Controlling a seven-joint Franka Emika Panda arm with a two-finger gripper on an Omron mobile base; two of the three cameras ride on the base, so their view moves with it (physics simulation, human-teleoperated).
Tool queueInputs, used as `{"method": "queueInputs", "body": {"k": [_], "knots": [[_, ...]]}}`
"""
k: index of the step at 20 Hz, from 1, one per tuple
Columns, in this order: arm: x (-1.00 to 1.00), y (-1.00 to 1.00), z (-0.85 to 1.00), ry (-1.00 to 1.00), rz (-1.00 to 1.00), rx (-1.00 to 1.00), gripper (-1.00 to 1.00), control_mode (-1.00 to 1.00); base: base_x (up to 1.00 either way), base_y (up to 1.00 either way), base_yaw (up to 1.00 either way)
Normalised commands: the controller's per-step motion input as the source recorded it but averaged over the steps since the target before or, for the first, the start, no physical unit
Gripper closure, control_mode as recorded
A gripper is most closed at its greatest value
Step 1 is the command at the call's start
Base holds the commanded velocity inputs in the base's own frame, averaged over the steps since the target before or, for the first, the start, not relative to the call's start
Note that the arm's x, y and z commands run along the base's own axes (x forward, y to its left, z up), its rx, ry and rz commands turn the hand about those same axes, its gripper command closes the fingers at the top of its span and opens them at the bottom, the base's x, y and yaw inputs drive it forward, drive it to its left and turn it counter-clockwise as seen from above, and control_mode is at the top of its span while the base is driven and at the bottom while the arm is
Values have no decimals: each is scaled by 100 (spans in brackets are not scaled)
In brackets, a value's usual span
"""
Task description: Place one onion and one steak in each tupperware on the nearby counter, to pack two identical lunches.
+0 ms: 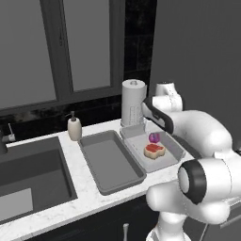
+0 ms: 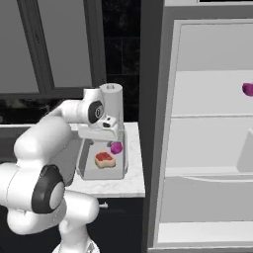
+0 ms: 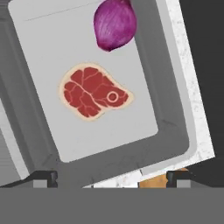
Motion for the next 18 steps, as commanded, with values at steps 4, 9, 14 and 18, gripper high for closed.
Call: {"method": "queueInputs", "body": {"k": [4,9,14,18], "knots": [[-100,16,0,0,15,1,-100,-100,0,0,0],[-91,24,0,-1,20,1,-100,-100,0,0,0],[-67,20,0,-17,21,12,-100,-100,0,0,0],[-46,9,15,-22,18,15,-100,-100,0,0,0]]}}
